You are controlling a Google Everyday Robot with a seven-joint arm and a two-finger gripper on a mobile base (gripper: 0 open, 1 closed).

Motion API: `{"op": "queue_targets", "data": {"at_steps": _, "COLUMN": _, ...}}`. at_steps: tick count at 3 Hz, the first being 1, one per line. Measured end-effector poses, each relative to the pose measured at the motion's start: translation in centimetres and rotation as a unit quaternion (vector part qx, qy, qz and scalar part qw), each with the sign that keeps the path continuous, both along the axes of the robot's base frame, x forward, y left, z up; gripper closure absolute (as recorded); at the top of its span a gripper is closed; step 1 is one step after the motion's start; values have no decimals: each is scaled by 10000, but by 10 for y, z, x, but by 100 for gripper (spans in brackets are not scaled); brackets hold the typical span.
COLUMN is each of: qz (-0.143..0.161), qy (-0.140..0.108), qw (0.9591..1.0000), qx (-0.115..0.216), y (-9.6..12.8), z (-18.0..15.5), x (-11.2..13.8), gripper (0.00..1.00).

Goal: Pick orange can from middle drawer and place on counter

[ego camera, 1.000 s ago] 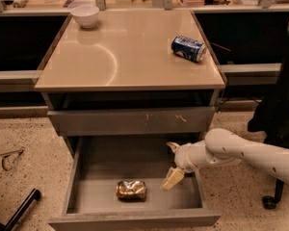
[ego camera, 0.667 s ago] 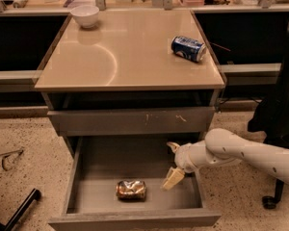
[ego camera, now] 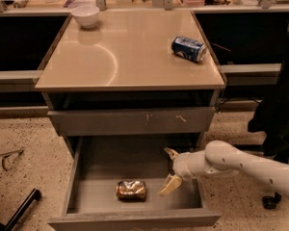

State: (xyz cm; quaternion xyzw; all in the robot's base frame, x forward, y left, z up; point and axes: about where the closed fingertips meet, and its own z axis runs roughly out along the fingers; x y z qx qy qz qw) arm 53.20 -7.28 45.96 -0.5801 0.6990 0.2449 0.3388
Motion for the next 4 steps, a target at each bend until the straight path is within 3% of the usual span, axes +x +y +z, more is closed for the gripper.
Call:
{"op": "queue_targets", "data": {"at_steps": 1, "qz": 305, "qy": -57, "qw": 9994, "qx": 151, "y": 18, "z": -22, "x": 2, "gripper": 0}}
{"op": "queue_targets", "data": {"at_steps": 2, "qz": 305, "qy": -57, "qw": 9994, "qx": 151, "y": 18, "z": -22, "x": 2, "gripper": 0}}
{"op": "queue_targets", "data": {"at_steps": 4, "qz": 460, "qy": 60, "qw": 9989, "qx": -54, "y": 68, "z": -53, "x": -24, "gripper": 0}}
